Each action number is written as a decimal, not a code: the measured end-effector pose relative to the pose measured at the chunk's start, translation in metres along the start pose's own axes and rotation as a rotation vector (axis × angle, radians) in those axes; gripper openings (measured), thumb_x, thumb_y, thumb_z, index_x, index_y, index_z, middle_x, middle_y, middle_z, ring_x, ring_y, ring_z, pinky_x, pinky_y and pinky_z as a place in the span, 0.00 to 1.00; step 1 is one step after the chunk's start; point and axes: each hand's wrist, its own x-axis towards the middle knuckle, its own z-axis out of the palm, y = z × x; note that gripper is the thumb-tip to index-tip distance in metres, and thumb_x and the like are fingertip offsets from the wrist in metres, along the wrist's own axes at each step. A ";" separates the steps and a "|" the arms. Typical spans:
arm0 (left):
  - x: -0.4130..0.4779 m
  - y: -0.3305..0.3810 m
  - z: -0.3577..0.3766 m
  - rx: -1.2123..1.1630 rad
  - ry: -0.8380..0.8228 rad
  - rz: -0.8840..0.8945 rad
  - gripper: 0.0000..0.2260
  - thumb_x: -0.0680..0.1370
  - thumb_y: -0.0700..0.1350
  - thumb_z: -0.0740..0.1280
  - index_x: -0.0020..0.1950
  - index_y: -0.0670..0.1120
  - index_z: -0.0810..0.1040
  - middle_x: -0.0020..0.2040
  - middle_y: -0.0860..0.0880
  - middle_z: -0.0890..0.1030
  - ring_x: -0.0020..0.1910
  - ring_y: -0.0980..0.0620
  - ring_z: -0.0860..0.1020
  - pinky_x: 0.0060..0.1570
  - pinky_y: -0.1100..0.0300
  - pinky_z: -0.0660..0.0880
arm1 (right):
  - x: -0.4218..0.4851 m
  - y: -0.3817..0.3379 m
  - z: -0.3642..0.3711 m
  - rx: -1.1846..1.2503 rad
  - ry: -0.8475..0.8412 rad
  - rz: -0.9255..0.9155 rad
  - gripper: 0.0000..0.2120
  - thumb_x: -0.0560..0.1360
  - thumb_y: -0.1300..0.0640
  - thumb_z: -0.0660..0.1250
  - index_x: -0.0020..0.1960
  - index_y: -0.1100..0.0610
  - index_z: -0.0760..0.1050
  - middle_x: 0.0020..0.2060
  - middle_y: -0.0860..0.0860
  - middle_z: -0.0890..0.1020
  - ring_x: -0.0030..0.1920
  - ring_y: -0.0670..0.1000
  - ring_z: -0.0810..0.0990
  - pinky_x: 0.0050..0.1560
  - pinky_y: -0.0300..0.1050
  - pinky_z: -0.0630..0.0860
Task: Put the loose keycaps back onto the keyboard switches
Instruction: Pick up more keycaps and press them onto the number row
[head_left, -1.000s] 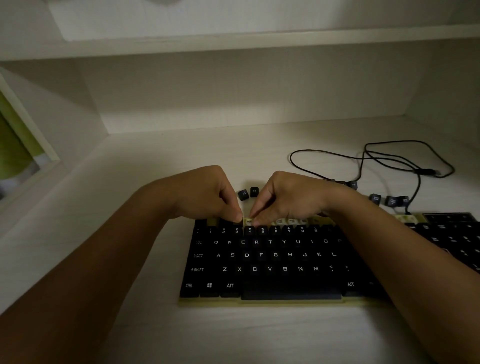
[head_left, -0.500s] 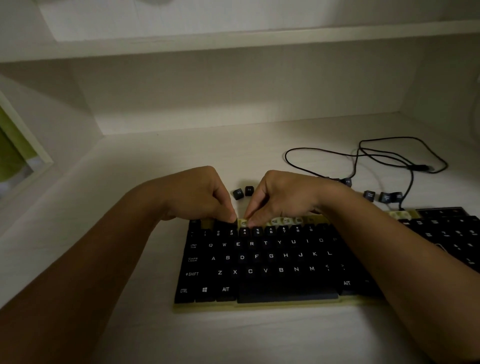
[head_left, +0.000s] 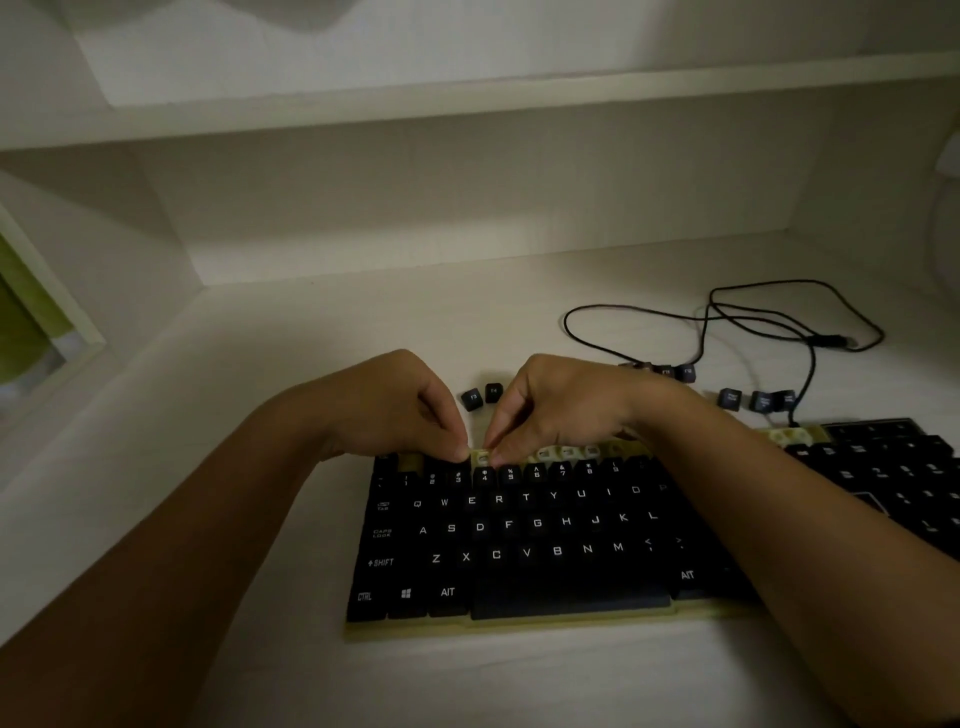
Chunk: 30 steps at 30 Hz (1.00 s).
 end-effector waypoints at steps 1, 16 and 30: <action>0.000 -0.003 0.000 -0.016 -0.024 0.013 0.02 0.70 0.40 0.76 0.42 0.44 0.86 0.34 0.51 0.85 0.30 0.63 0.80 0.33 0.70 0.73 | 0.000 0.001 0.000 0.005 -0.001 -0.002 0.08 0.70 0.55 0.78 0.48 0.55 0.87 0.41 0.45 0.88 0.44 0.38 0.82 0.58 0.37 0.74; 0.048 -0.015 0.010 0.132 0.373 -0.046 0.11 0.70 0.52 0.75 0.49 0.48 0.85 0.40 0.56 0.82 0.36 0.62 0.78 0.38 0.64 0.74 | -0.007 0.005 -0.013 -0.031 -0.033 -0.011 0.07 0.69 0.57 0.78 0.47 0.53 0.87 0.44 0.49 0.88 0.46 0.42 0.83 0.62 0.45 0.76; 0.046 -0.014 0.009 0.123 0.368 -0.022 0.02 0.68 0.45 0.76 0.39 0.50 0.87 0.30 0.58 0.82 0.31 0.62 0.78 0.37 0.64 0.74 | -0.005 0.005 -0.013 -0.127 -0.035 -0.022 0.08 0.70 0.59 0.77 0.49 0.52 0.87 0.43 0.48 0.88 0.46 0.46 0.84 0.62 0.48 0.78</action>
